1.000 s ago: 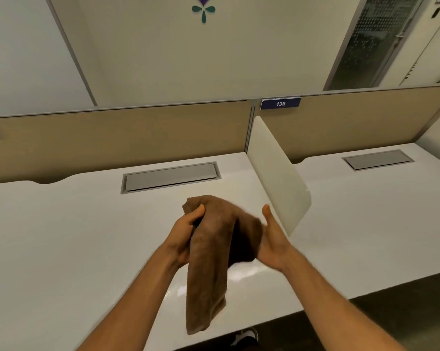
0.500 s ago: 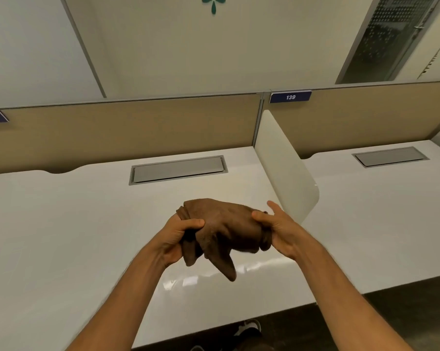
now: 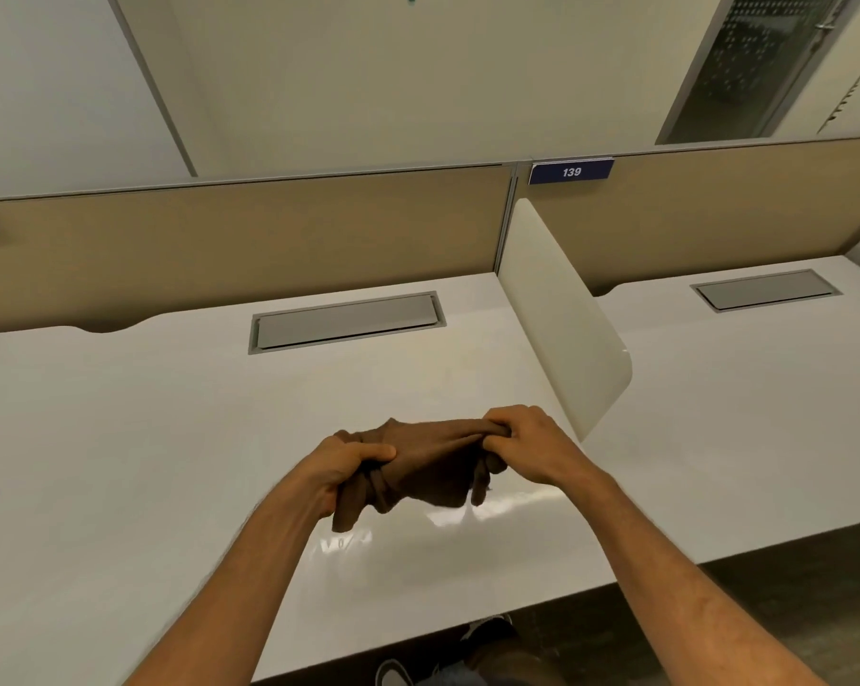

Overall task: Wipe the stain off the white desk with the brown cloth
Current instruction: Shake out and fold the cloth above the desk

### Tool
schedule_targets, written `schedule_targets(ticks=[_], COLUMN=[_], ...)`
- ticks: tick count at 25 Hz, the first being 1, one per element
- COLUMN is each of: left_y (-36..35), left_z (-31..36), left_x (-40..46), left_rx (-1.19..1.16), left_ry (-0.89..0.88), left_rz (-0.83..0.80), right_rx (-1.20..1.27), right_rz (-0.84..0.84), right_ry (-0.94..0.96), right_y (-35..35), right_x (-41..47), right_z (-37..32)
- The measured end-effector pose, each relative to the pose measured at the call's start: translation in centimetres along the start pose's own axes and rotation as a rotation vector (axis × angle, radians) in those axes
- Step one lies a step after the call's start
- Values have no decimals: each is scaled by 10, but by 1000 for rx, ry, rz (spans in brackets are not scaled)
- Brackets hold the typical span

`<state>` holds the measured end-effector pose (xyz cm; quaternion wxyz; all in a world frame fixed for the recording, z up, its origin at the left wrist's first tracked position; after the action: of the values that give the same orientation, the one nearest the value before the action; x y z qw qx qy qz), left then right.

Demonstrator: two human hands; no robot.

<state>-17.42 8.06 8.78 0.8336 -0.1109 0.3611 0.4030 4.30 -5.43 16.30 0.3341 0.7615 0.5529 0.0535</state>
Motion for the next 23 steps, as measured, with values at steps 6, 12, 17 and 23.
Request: schedule_targets(ticks=[6, 12, 17, 23], left_y=[-17, -12, -13, 1], left_z=[-9, 23, 83, 122], left_x=[24, 50, 40, 7], left_rx=[164, -17, 191, 595], left_ry=[57, -84, -315, -397], left_rz=[-93, 13, 1, 64], right_rx=[87, 65, 143, 452], right_rz=[-35, -106, -198, -113], right_ry=[23, 7, -92, -131], right_y=[7, 29, 1, -95], right_x=[31, 64, 87, 115], right_z=[-6, 7, 28, 47])
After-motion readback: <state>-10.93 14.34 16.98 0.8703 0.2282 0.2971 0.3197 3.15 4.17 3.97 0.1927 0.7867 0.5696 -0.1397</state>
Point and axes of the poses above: each hand's wrist, its own x-axis towards the middle knuckle, its own y-axis out of the back of the hand, z = x × y, the point moved 8 cm from there along x, towards the middle knuckle, and after that the axes turned 12 degrees about x, right-handed, at the moved point
